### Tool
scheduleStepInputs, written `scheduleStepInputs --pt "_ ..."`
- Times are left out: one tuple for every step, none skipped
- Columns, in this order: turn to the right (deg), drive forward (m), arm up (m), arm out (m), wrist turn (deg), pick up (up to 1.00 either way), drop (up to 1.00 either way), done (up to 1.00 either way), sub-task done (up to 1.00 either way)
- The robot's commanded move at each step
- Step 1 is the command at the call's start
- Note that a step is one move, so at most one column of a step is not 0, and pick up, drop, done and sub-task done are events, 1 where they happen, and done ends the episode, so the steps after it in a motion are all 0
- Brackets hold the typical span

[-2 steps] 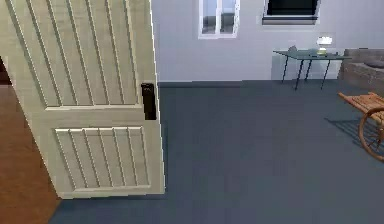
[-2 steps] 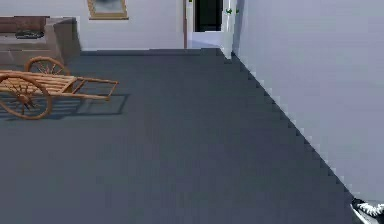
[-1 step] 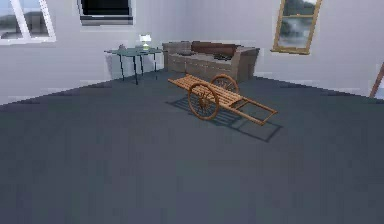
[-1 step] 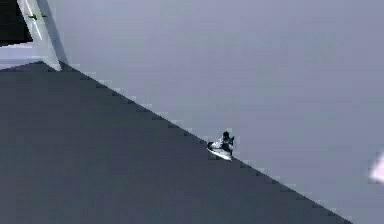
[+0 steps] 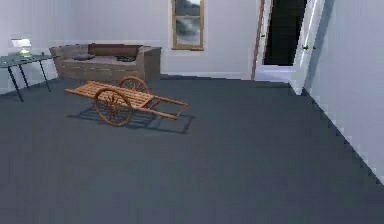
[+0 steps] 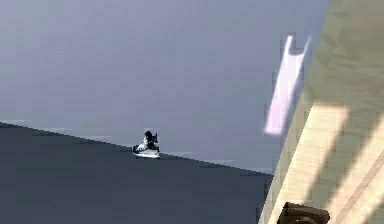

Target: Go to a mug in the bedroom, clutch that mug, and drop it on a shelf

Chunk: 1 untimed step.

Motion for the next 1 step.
scheduleStepInputs --pt "3.0 0.0 0.0 0.0 0.0 0.0 0.0 0.0 0.0"
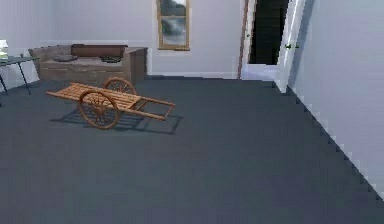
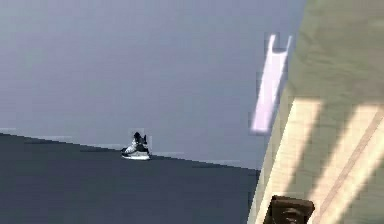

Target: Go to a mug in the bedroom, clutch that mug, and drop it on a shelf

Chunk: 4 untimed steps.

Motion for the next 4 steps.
scheduleStepInputs --pt "0.0 0.2 0.0 0.0 0.0 0.0 0.0 0.0 0.0" --pt "-45.0 0.0 0.0 0.0 0.0 0.0 0.0 0.0 0.0" --pt "-39.0 0.0 0.0 0.0 0.0 0.0 0.0 0.0 0.0" --pt "0.0 0.1 0.0 0.0 0.0 0.0 0.0 0.0 0.0"
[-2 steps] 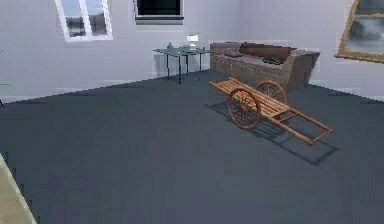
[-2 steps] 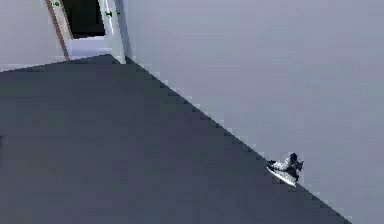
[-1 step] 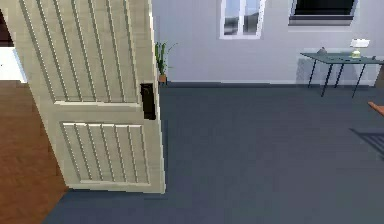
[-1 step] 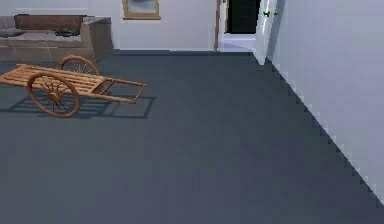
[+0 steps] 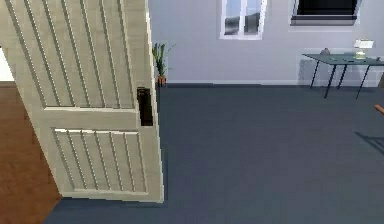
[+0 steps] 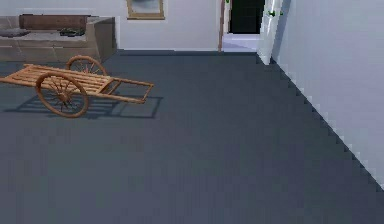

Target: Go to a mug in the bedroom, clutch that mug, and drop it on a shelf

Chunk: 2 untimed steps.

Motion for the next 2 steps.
scheduleStepInputs --pt "-36.0 0.0 0.0 0.0 0.0 0.0 0.0 0.0 0.0" --pt "0.0 0.25 0.0 0.0 0.0 0.0 0.0 0.0 0.0"
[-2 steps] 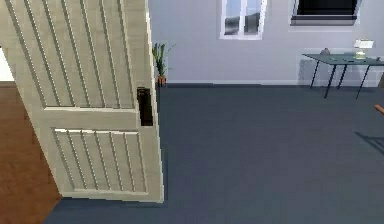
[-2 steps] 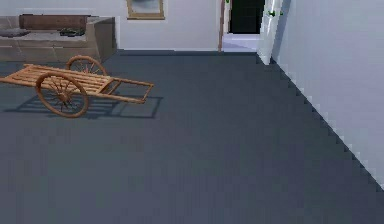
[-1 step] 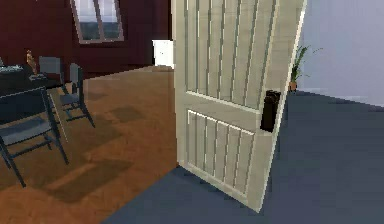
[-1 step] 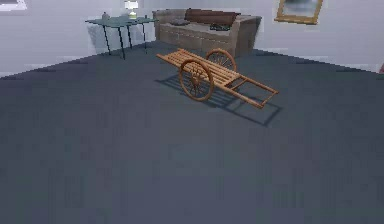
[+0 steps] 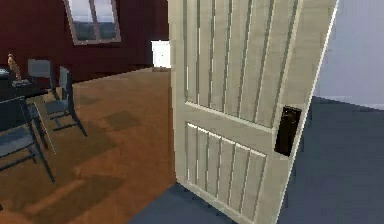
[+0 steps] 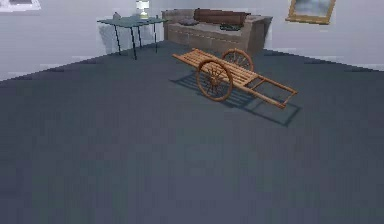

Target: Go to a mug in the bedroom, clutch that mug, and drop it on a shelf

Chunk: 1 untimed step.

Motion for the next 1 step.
scheduleStepInputs --pt "-45.0 0.0 0.0 0.0 0.0 0.0 0.0 0.0 0.0"
